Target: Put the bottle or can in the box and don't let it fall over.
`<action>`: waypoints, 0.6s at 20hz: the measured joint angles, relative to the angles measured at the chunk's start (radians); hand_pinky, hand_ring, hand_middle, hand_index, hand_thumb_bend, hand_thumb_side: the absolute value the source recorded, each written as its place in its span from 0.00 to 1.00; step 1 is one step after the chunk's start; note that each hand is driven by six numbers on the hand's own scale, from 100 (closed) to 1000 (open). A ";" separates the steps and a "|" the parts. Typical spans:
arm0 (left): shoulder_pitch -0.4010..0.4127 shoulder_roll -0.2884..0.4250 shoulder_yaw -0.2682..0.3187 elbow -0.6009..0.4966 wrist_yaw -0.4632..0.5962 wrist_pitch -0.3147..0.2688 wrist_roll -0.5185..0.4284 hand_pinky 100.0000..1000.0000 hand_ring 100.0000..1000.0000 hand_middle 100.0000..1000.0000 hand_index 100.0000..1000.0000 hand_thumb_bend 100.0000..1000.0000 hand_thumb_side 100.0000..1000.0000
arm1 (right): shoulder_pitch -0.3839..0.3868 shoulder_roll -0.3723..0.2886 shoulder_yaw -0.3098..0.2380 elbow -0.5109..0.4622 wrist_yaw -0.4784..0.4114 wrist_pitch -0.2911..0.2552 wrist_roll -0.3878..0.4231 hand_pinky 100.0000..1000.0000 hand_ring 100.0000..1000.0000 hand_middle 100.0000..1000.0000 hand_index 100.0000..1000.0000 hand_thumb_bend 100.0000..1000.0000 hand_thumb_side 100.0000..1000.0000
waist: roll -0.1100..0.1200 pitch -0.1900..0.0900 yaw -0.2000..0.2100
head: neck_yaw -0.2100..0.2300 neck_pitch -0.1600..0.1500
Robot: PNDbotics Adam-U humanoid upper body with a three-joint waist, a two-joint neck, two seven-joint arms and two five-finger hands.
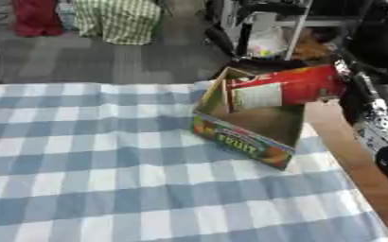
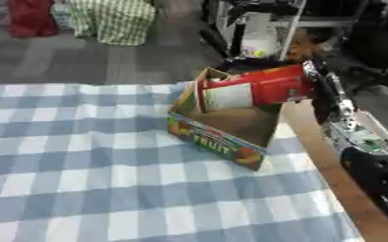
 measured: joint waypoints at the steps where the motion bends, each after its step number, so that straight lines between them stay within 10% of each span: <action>1: 0.000 0.000 -0.001 -0.001 0.000 0.000 -0.001 0.82 0.85 0.68 0.91 0.38 0.88 | -0.001 0.004 0.007 0.007 0.022 -0.003 0.004 0.91 1.00 0.78 1.00 0.00 0.47 | 0.000 0.000 -0.001 | -0.002 -0.002; 12: 0.000 0.000 -0.005 -0.002 0.000 0.001 -0.006 0.82 0.85 0.68 0.91 0.38 0.88 | -0.031 0.020 0.043 -0.012 0.267 -0.089 0.254 1.00 1.00 0.97 1.00 0.00 0.51 | 0.000 0.000 -0.013 | -0.015 -0.009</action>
